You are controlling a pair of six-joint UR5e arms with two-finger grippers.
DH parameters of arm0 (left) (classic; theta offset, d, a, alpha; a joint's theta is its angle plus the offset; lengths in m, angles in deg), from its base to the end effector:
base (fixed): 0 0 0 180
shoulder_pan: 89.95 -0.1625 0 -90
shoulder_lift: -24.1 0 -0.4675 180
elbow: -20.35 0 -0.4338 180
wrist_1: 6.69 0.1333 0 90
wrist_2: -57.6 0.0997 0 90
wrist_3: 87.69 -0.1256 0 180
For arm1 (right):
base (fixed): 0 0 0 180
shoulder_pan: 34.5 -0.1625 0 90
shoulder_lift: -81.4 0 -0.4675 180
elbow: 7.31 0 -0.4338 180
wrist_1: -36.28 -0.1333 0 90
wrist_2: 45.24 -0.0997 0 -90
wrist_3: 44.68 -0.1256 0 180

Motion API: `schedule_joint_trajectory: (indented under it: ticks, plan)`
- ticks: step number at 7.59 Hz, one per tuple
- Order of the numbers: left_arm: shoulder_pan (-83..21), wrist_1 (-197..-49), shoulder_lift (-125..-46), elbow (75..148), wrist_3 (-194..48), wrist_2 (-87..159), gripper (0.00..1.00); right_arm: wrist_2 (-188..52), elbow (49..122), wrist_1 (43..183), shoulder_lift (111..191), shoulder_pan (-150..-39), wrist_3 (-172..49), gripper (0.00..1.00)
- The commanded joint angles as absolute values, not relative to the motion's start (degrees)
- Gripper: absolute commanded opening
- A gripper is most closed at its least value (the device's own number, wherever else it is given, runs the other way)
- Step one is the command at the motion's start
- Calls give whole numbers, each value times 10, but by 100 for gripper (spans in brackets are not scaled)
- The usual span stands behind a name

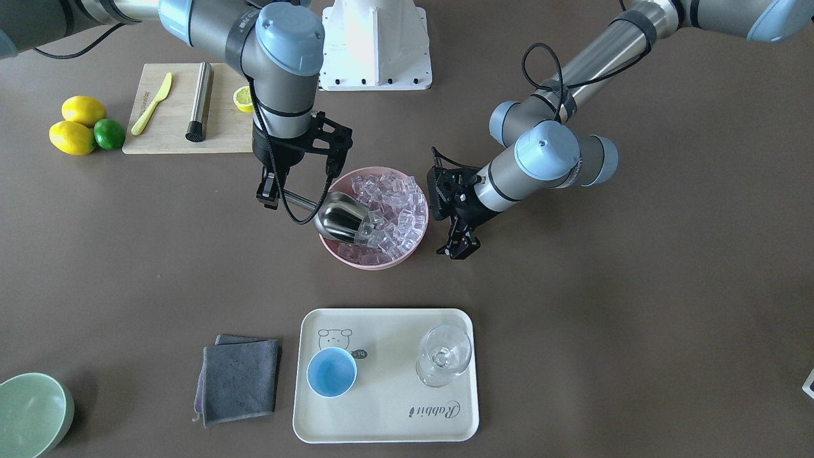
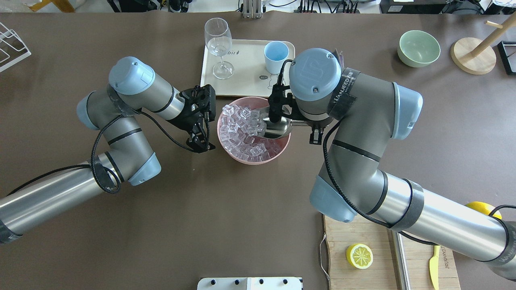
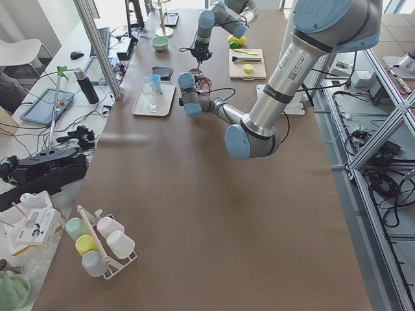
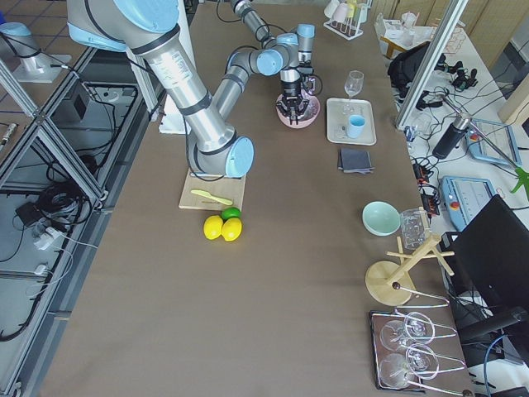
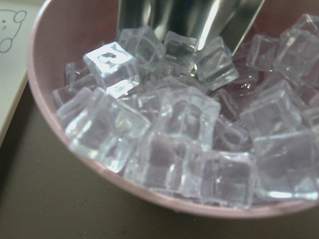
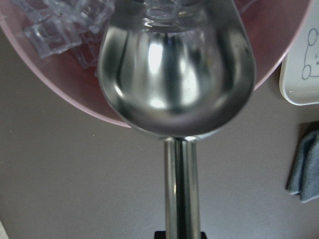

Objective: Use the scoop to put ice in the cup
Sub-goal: 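Drag the scoop through the ice to fill it with the right gripper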

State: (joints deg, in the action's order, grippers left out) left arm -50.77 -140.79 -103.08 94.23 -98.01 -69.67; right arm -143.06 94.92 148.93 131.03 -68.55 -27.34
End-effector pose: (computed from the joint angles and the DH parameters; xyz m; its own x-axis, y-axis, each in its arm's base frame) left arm 0.5994 -0.5624 0.3306 0.0172 0.9960 -0.0877 -0.3341 0.0884 0.9384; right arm -0.5272 -0.4965 0.2321 0.2618 -0.9644 -0.0363 0.8338 0.2071 0.5117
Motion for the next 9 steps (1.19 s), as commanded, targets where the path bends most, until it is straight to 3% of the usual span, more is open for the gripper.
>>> schedule_joint_trajectory:
  ticks: [1,3,6,9]
  plan:
    - [-506,-1410,-1025,947,-981,-699,99,-1477,969,1391,1365,-707,-326,0]
    - [-507,-1412,-1026,947,-978,-699,99,-1478,962,1312,1393,-706,-367,0]
    - [-516,-1445,-1028,947,-928,-699,99,-1490,990,1386,1388,-705,-357,0]
    - [-516,-1446,-1029,947,-926,-699,99,-1510,989,1292,1418,-704,-417,0]
